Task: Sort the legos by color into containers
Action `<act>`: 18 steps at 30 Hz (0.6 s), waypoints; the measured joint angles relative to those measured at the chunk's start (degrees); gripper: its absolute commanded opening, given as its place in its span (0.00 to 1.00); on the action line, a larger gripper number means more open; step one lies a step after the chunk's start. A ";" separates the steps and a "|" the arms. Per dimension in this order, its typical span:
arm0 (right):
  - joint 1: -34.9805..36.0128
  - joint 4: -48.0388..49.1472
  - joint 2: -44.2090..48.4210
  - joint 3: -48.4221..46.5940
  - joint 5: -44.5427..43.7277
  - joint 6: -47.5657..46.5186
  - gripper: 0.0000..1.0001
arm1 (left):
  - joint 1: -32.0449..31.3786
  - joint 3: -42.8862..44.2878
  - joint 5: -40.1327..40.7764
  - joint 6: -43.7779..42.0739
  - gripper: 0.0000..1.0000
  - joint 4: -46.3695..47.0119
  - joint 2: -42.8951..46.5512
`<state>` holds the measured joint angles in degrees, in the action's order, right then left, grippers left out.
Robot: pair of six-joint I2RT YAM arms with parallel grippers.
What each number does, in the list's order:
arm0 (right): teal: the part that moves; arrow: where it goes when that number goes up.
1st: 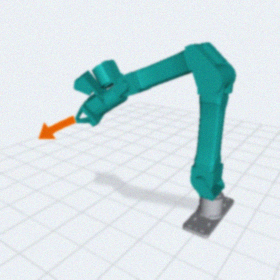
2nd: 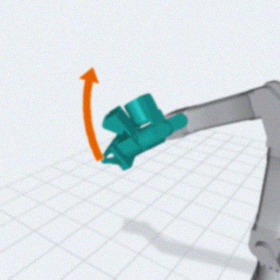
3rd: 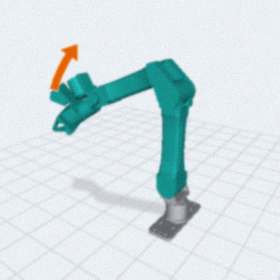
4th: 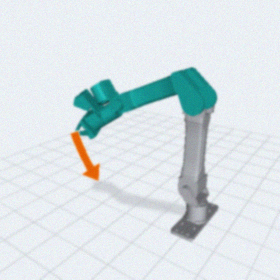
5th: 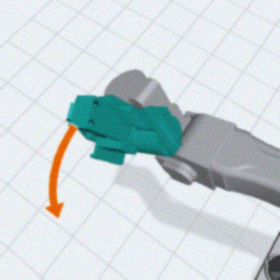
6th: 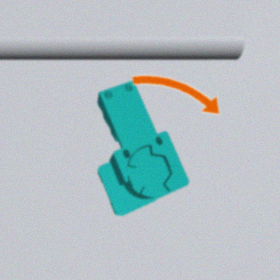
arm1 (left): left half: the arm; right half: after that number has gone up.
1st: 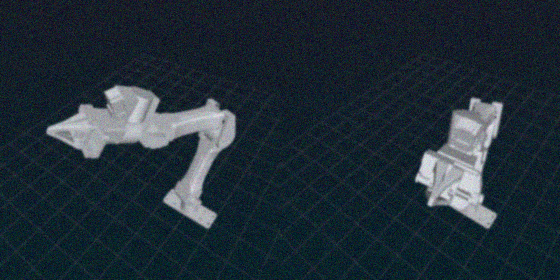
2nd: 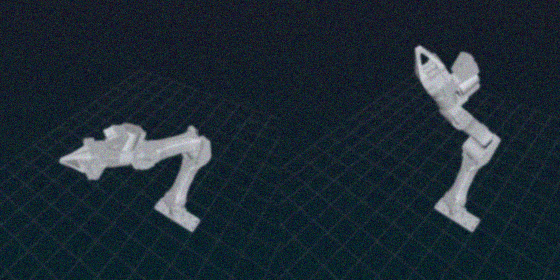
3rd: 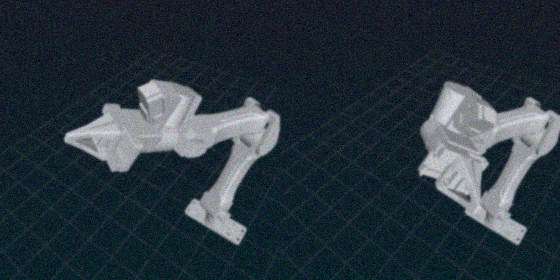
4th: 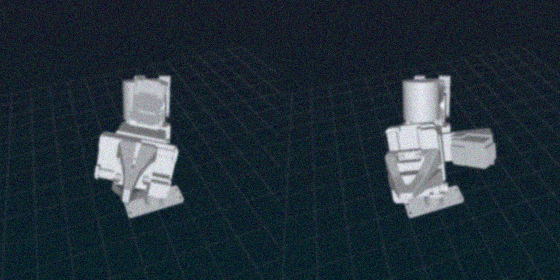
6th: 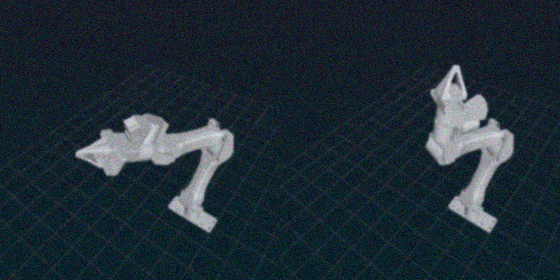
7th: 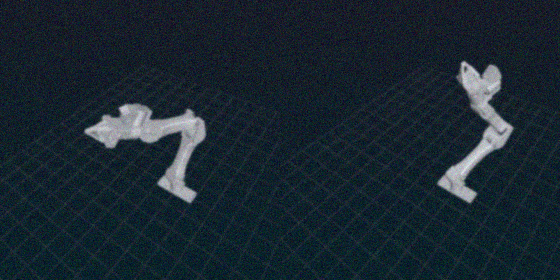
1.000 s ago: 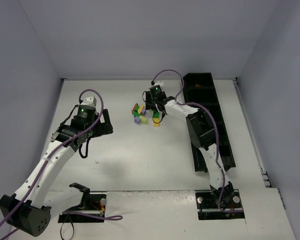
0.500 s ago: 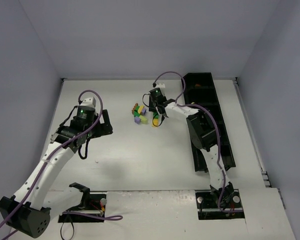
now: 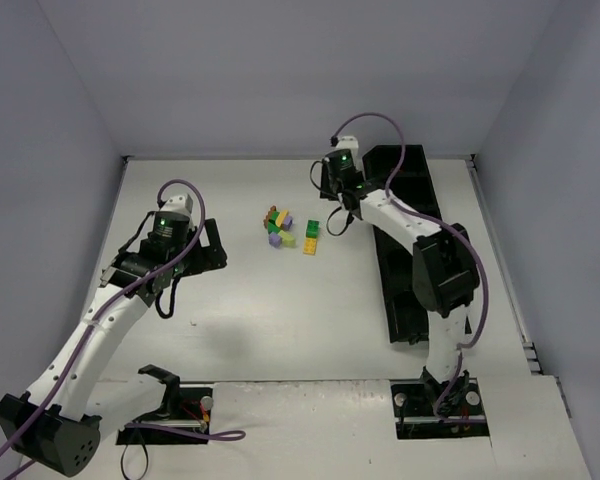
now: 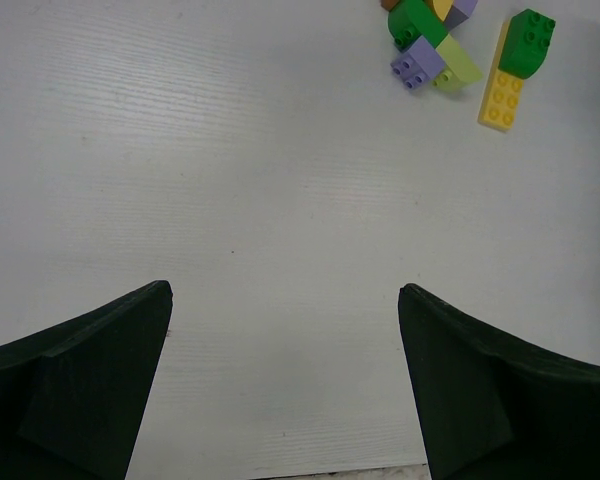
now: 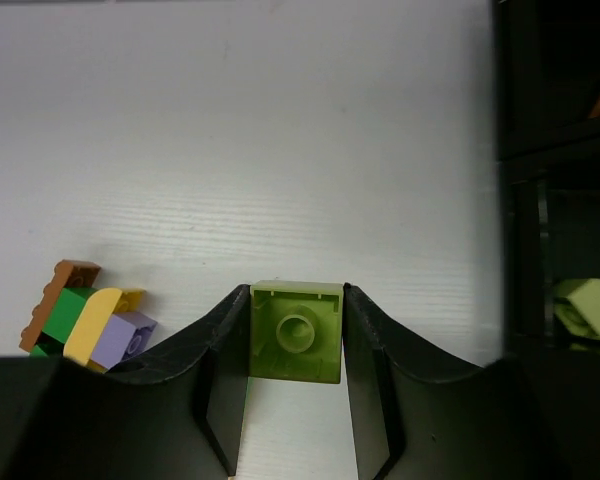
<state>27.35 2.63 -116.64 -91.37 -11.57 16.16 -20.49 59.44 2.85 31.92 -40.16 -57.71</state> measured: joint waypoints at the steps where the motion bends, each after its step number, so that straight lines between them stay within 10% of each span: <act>1: -0.94 -0.04 1.84 0.90 0.02 -0.11 0.00 | 0.00 0.00 -0.11 0.00 0.88 0.13 0.00; 18: -9.79 -0.72 15.69 13.20 0.02 -1.75 0.00 | 0.00 -2.32 -2.64 -1.79 0.88 6.88 0.17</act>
<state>17.56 1.91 -100.95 -78.17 -11.55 14.41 -20.49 57.12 0.21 30.13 -33.28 -57.54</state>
